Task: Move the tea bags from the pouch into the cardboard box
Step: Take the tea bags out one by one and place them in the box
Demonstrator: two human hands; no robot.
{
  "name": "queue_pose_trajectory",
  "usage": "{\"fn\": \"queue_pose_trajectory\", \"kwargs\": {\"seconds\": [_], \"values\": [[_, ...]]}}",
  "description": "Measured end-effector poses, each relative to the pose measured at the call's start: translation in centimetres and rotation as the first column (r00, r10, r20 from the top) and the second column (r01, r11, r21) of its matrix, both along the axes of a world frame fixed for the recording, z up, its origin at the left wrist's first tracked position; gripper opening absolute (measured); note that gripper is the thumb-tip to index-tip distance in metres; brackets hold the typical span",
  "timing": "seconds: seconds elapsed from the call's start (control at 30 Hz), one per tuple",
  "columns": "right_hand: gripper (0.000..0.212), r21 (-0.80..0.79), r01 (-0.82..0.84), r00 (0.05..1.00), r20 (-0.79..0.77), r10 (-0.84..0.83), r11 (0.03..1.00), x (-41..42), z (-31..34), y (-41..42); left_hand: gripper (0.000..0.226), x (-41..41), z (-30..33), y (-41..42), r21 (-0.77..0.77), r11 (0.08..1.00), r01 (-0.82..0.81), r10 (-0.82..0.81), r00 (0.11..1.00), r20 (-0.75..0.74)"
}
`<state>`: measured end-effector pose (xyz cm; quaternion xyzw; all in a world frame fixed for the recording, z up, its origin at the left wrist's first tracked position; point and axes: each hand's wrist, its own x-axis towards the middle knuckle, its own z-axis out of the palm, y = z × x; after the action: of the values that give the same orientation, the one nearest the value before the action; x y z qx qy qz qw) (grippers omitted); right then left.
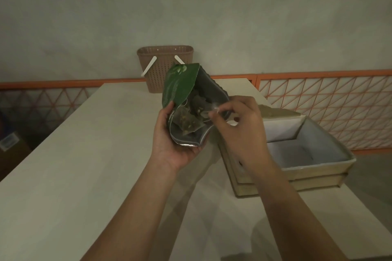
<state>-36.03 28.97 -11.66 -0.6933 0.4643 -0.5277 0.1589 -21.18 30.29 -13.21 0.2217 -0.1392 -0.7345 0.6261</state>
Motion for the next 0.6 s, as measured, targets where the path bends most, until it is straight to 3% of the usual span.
{"fn": "queue_pose_trajectory", "kwargs": {"seconds": [0.17, 0.43, 0.5, 0.6], "values": [[0.012, 0.086, -0.081, 0.952, 0.302, 0.051, 0.993, -2.8, 0.6, 0.9, 0.048, -0.3, -0.1, -0.1, 0.012, 1.0, -0.017, 0.018, 0.999, -0.041], [0.008, 0.181, 0.01, 0.915, 0.394, -0.081, 0.983, -5.3, -0.7, 0.8, 0.05, 0.0, -0.2, -0.2, -0.021, 0.999, -0.026, 0.025, 0.998, -0.058], [0.007, 0.213, 0.043, 0.946, 0.307, -0.109, 0.976, -5.8, -0.8, 0.4, 0.05, 0.1, -0.2, -0.2, -0.016, 0.999, -0.034, 0.033, 0.998, -0.054], [0.004, 0.304, 0.143, 0.99, -0.051, -0.133, 0.942, -6.5, -1.0, -0.4, 0.052, 0.2, -0.2, -0.2, -0.02, 0.999, -0.043, 0.042, 0.998, -0.048]]}}
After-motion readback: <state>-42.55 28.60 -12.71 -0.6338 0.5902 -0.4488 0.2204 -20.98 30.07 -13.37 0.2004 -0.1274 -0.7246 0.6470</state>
